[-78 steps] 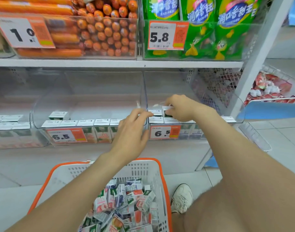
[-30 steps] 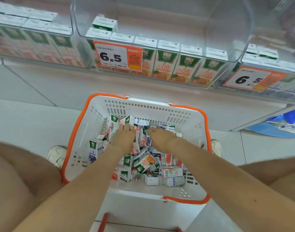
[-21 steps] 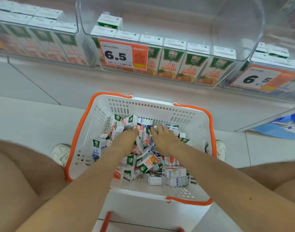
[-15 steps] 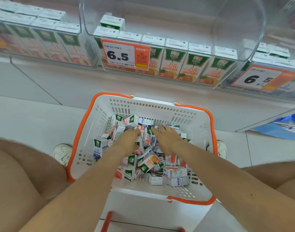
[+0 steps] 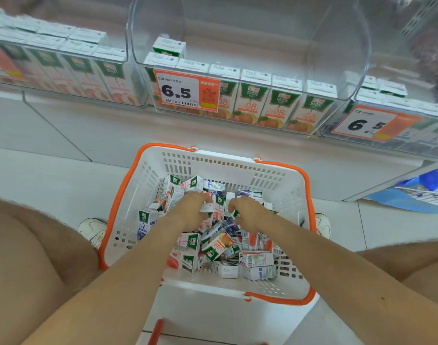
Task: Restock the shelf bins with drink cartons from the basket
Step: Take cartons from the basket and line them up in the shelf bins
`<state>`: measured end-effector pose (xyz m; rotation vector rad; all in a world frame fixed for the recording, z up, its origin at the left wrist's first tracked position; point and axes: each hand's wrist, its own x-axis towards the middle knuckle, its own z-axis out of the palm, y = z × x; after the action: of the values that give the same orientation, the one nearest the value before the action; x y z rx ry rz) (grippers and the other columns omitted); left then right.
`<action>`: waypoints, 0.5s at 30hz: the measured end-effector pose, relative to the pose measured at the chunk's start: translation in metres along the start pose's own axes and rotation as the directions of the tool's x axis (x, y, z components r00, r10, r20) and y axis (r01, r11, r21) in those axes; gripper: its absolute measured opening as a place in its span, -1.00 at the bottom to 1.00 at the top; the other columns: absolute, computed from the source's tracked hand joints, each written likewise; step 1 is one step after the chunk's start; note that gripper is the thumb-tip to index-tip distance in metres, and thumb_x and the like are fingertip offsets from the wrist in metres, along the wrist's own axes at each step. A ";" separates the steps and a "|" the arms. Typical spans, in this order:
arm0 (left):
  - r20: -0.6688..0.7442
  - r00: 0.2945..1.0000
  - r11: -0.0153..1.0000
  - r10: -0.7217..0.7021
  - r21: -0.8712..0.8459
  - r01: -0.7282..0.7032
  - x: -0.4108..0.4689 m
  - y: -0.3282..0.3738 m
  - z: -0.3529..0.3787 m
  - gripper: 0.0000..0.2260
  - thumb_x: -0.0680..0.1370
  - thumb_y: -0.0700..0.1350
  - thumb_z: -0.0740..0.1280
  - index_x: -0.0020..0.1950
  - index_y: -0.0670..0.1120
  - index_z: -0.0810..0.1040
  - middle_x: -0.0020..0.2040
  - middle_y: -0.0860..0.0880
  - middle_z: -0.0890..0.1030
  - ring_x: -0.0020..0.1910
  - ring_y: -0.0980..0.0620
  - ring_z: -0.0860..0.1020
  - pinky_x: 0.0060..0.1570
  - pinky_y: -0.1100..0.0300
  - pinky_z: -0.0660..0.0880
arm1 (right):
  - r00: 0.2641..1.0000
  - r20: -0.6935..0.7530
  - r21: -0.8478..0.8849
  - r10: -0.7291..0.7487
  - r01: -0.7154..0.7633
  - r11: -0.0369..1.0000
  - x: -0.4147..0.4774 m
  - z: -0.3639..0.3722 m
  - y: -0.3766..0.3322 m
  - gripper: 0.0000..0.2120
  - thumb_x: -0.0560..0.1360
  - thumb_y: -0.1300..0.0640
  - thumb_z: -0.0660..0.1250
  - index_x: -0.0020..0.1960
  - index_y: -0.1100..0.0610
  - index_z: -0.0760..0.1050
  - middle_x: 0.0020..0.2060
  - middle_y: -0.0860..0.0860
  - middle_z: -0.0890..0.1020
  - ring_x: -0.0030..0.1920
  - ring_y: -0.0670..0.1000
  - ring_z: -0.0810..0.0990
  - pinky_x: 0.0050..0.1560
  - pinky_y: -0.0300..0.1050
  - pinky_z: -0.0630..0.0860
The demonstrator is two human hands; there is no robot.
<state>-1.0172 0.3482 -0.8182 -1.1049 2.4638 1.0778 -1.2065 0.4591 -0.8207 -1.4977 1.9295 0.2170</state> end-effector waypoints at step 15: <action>-0.282 0.941 0.956 0.189 -0.166 -0.242 -0.059 0.094 -0.088 -0.63 0.66 -0.05 0.41 0.46 -0.01 0.54 0.33 0.06 0.59 0.17 0.01 0.57 0.13 0.16 0.45 | 0.953 -0.289 0.047 -0.092 0.110 0.993 -0.132 -0.170 -0.030 -0.59 0.47 0.05 0.53 0.29 0.07 0.59 0.26 0.03 0.60 0.28 0.08 0.55 0.14 -0.09 0.49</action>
<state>-1.0370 0.3601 -0.6788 -1.1157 2.7905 1.3447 -1.2329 0.4669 -0.6056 -1.6538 2.0535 -0.1125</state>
